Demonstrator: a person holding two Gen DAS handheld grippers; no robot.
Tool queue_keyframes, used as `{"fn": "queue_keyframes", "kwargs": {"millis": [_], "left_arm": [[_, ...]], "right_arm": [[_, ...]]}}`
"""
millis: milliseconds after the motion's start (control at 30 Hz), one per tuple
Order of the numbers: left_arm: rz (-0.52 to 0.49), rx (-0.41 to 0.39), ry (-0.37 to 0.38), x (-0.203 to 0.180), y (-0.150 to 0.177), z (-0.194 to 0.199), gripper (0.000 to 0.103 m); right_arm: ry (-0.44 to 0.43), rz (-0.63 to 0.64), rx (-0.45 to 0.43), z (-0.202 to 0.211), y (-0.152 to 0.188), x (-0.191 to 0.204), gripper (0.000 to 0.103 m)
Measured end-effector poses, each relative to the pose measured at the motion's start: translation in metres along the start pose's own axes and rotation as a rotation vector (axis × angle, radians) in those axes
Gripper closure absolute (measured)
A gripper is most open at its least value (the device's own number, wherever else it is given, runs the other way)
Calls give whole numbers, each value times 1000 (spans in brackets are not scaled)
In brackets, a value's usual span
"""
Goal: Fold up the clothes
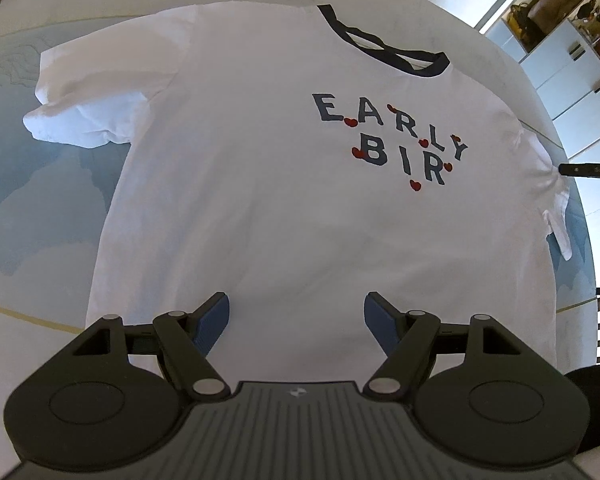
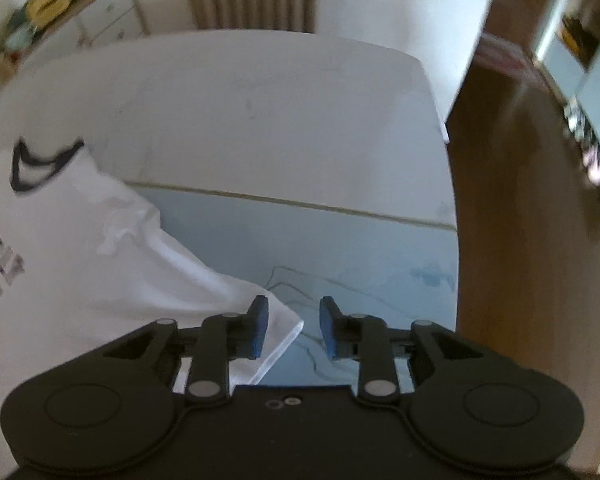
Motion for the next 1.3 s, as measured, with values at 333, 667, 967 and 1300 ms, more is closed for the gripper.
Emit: {"fn": "queue_keyframes", "kwargs": {"millis": [333,667,967,1300], "left_arm": [[-18,11,-4,-7,-4,-1,25],[-52,-30,51,-23,-6,5,25],[-39,-34,81,-19,-4,6,25],[-25,-48,108,-19,-6,5,25]], "right_arm": [[-2,-62,38,-3,20,17,0],[60,63,21,-14,25,58,0],[-31,19,-19,12,6,83,0],[-286,100,-12,-8,-26,209,0]]}}
Point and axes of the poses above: each gripper's, at about its wrist camera, not at the fingertips, and z roughly against the way its jaws point, x to its left, y to its underside, the point moved 2 cm from there along -z, roughly the way its jaws point, and after that the axes turned 9 degrees about -x, right-handed, at the moved point
